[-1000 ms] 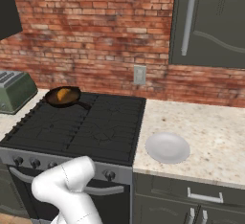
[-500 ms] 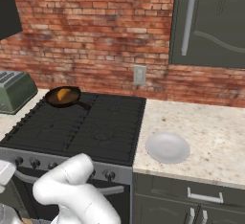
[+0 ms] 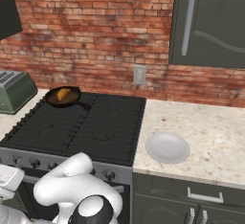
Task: Pick the croissant and place it on the pan. Then turn on the stove to warm the croissant.
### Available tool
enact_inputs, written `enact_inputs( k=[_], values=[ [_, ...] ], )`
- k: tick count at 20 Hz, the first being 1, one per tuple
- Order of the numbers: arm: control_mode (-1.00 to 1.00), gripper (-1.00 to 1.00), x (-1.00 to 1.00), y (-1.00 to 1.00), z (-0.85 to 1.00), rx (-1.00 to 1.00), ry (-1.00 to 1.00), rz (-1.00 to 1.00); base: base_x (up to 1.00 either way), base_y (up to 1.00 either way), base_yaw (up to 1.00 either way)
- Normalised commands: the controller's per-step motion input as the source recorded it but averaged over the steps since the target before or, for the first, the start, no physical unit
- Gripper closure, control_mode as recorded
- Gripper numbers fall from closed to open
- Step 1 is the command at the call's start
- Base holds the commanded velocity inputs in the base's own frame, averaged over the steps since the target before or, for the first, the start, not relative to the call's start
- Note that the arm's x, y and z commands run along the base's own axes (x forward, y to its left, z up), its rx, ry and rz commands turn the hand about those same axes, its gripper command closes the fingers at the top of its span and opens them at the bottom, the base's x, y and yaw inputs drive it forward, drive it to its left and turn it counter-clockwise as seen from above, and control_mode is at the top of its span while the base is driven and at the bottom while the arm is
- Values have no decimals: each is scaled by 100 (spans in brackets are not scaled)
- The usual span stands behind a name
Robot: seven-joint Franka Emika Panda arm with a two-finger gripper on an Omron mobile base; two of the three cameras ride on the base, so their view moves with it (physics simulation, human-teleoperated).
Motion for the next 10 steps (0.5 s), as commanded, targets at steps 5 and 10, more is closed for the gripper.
enact_inputs(
  k=[5,10],
  values=[
    [-100,-100,0,2,-23,0,0,0,0,0,0],
    [-100,-100,0,24,-22,0,0,0,0,0,0]
  ],
)
